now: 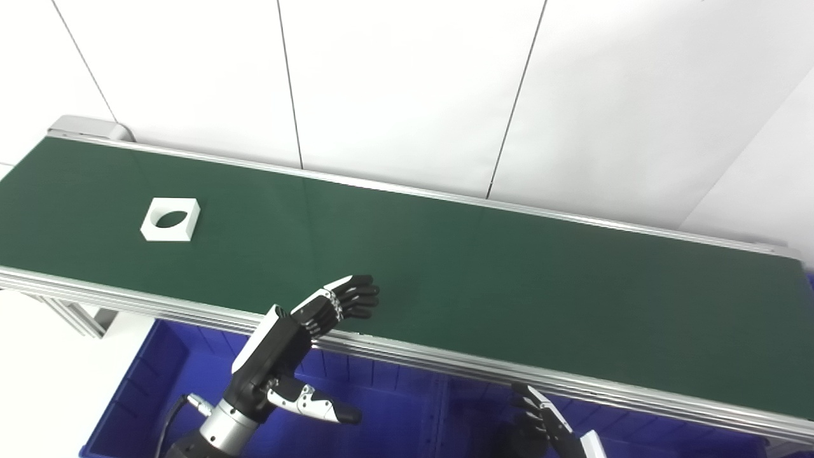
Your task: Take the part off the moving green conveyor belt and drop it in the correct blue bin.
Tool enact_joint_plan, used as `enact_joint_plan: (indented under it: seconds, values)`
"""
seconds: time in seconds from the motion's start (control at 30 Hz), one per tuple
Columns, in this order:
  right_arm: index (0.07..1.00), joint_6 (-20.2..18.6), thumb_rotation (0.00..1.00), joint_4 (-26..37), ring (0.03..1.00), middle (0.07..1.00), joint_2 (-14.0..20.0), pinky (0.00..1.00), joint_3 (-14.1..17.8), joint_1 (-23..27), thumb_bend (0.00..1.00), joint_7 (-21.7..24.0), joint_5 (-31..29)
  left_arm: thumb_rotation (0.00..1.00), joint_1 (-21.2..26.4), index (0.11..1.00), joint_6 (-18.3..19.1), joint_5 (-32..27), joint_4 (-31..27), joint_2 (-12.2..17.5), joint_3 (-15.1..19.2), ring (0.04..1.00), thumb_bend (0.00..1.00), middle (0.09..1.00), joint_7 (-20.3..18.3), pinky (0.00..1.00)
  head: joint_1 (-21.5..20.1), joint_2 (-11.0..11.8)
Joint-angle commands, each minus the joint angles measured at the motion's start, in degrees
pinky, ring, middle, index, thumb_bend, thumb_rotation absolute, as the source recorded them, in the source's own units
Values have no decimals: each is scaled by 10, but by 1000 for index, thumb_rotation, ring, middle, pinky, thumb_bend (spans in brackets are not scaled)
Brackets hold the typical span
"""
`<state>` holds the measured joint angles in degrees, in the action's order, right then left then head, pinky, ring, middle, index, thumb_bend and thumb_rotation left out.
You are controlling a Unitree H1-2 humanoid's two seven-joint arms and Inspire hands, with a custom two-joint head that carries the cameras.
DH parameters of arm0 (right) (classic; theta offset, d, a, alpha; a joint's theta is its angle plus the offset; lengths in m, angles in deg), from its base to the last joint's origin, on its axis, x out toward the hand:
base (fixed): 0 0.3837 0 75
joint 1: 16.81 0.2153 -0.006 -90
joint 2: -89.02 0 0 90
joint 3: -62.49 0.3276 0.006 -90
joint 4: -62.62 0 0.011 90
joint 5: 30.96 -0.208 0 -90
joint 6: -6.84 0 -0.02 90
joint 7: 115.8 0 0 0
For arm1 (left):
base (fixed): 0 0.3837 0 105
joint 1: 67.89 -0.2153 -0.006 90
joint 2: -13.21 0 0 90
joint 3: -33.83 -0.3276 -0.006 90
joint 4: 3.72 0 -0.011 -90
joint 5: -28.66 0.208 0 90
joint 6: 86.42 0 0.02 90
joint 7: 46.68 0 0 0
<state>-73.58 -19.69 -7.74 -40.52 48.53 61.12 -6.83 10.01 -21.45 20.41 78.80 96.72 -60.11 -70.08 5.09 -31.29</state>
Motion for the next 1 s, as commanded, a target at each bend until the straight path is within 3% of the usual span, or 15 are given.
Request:
enact_joint_plan:
  seconds: [0.0,0.43,0.63,0.77,0.97]
  values:
    - [856,38,175,3,742,796,3,674,4,3,813,-12,-1,227,15,865,-4,-2,-23,7,4,833,938,861,12,791,6,5]
    - [847,57,130,-17,745,785,11,677,15,11,815,-10,-14,278,71,876,21,96,-32,26,24,871,888,878,64,816,46,27]
    - [868,71,107,-27,773,808,18,687,20,12,799,0,-37,247,79,882,23,110,-32,25,18,863,853,875,71,796,84,36]
    - [876,54,114,-21,774,809,19,690,22,11,801,4,-38,233,80,880,24,119,-32,20,13,867,847,881,78,799,101,40]
    - [888,55,95,-20,788,820,18,716,23,9,799,3,-43,246,84,876,27,130,-29,18,12,872,855,885,90,802,98,41]
